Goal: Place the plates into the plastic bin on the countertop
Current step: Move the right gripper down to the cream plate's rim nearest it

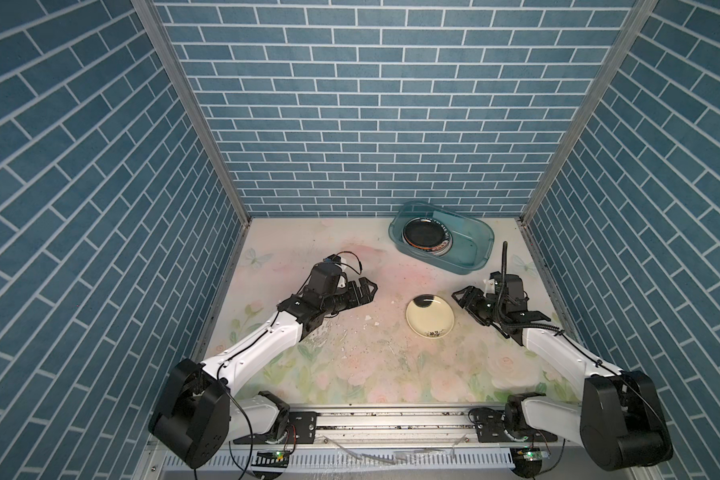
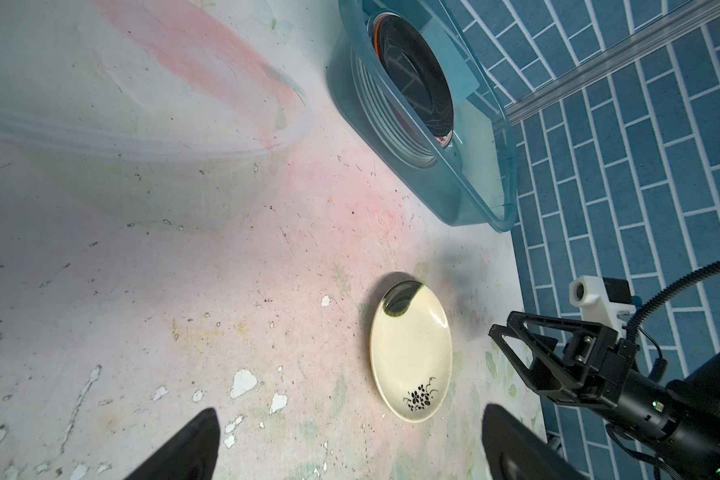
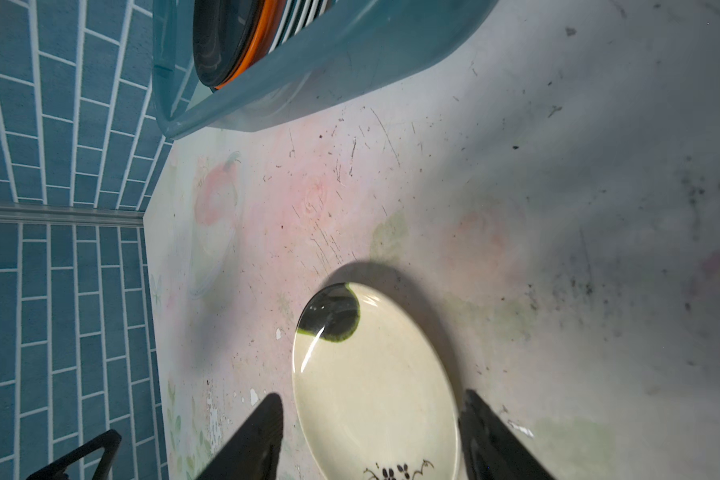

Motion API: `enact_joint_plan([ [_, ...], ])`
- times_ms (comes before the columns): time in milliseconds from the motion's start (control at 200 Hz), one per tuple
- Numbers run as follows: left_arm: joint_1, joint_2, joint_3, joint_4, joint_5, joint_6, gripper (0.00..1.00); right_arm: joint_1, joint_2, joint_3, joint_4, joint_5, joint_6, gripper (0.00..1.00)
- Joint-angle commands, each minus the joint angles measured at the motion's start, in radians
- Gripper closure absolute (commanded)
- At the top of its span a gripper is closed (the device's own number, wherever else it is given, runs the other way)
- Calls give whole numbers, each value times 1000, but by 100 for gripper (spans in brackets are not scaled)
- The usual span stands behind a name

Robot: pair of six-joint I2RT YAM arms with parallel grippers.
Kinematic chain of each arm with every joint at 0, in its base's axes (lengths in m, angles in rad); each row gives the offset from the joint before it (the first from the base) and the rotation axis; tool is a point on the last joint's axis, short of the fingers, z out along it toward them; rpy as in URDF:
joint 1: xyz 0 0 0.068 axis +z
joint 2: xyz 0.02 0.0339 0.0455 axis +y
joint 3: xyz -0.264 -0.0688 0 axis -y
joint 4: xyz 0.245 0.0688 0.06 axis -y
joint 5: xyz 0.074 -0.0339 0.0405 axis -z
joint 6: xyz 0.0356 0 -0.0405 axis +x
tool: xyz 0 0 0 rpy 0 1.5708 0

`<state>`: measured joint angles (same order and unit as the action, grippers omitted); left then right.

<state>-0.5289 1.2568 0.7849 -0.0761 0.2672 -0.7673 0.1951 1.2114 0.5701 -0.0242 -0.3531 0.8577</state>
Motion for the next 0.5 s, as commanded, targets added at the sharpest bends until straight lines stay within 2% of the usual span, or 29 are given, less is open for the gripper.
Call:
enact_joint_plan([
  [0, -5, -19, -4, -8, -24, 13, 1, 0, 31, -22, 115, -18, 42, 33],
  [345, -4, -12, 29, -51, -52, 37, 0, 29, 184, -16, 224, -50, 62, 33],
  [495, -4, 1, 30, -46, -52, 34, 0, 45, 229, 16, 185, -46, 47, 35],
])
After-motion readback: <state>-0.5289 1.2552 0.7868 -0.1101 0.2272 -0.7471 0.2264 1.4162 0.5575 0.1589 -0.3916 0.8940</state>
